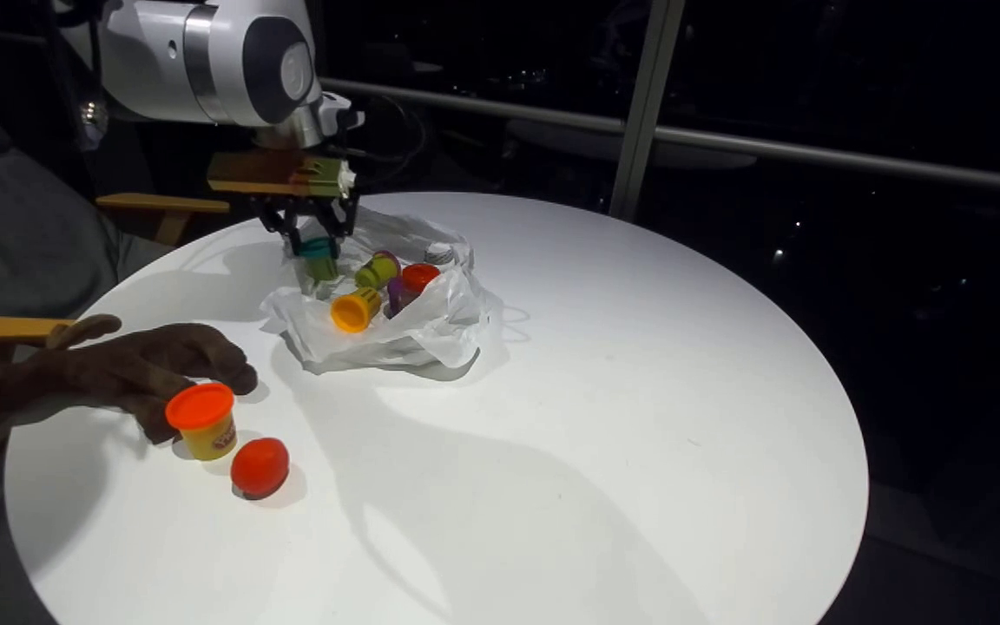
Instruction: Put the objects on the table in the plastic
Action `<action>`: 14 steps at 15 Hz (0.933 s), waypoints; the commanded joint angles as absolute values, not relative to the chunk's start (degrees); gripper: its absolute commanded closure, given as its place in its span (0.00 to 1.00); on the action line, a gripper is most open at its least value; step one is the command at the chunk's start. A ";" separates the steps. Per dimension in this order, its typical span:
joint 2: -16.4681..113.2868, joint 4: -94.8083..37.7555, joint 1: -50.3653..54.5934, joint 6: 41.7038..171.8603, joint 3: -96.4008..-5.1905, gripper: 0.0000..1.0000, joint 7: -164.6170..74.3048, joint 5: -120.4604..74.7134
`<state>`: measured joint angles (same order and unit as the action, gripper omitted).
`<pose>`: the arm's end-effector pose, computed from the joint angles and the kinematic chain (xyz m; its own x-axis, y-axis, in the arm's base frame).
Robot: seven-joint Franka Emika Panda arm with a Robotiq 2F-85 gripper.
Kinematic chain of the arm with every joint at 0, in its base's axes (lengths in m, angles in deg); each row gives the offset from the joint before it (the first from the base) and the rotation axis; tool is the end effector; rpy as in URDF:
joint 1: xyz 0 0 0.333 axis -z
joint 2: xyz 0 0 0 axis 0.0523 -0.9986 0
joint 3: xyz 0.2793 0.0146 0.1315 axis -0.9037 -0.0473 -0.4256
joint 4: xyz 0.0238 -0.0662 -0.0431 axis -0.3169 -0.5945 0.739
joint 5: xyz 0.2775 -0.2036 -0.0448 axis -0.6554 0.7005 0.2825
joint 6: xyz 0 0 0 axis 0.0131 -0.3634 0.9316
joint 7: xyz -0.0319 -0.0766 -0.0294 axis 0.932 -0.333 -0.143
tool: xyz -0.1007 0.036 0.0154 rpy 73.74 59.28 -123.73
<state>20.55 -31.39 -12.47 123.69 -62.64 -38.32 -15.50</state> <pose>0.6141 0.2551 0.2097 0.8328 0.5103 0.2145 0.5165 -0.8558 0.0302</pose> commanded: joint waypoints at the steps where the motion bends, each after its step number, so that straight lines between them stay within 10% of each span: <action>1: 20.10 -31.71 -12.64 121.31 -61.10 0.77 -37.04 -14.86; 2: 19.93 -31.45 -12.74 121.05 -60.65 0.76 -37.16 -14.67; 3: 20.80 -32.04 -12.73 121.54 -60.63 0.27 -37.30 -14.72; 7: 25.36 -35.79 -13.12 122.70 -59.64 0.02 -38.97 -14.35; 14: 40.00 -42.13 -14.38 112.08 -54.54 0.00 -53.81 -14.75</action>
<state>32.08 -37.25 -13.59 117.77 -57.06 -47.39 -15.02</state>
